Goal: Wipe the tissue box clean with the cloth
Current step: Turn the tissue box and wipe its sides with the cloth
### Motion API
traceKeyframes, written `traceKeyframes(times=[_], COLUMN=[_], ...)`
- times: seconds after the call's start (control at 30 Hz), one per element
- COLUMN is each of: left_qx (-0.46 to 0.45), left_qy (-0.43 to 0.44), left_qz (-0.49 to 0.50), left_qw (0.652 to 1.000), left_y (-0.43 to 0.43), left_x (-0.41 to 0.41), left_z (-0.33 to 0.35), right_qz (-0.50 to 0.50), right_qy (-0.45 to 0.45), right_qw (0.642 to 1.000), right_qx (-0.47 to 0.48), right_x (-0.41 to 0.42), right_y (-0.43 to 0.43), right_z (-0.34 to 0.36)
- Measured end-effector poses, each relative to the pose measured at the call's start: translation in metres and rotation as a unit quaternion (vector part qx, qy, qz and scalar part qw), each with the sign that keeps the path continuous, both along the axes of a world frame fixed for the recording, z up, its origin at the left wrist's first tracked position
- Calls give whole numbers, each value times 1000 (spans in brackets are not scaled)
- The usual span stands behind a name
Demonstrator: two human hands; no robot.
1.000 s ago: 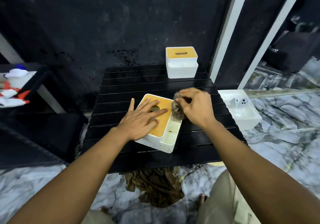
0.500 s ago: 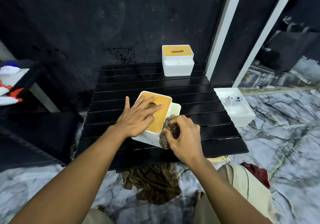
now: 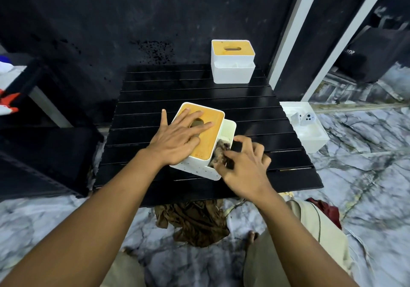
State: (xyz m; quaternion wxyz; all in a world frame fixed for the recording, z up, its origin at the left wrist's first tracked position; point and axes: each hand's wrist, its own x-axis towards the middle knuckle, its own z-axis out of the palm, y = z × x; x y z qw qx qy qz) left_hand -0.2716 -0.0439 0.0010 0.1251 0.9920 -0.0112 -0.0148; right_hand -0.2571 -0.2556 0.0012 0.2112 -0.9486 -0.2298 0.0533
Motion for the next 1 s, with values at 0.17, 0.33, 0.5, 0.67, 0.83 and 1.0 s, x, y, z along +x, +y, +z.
traceKeyframes(times=[0.17, 0.33, 0.5, 0.67, 0.83, 1.0], left_qx=[-6, -4, -32, -36, -75, -64], left_qy=[7, 11, 11, 24, 34, 41], left_qz=[-3, -4, 8, 15, 30, 70], left_qw=[1000, 1000, 999, 999, 996, 995], left_y=[1, 1, 2, -2, -5, -11], left_x=[0, -1, 1, -1, -6, -9], left_z=[-1, -2, 2, 2, 8, 10], right_qz=[32, 63, 13, -32, -22, -61], right_qy=[25, 14, -12, 20, 25, 215], right_qw=[991, 975, 999, 958, 936, 858], right_qx=[-128, -212, -31, 285, 349, 463], right_x=[19, 36, 41, 43, 31, 12], right_y=[14, 33, 21, 18, 7, -10], right_z=[11, 9, 26, 60, 40, 2])
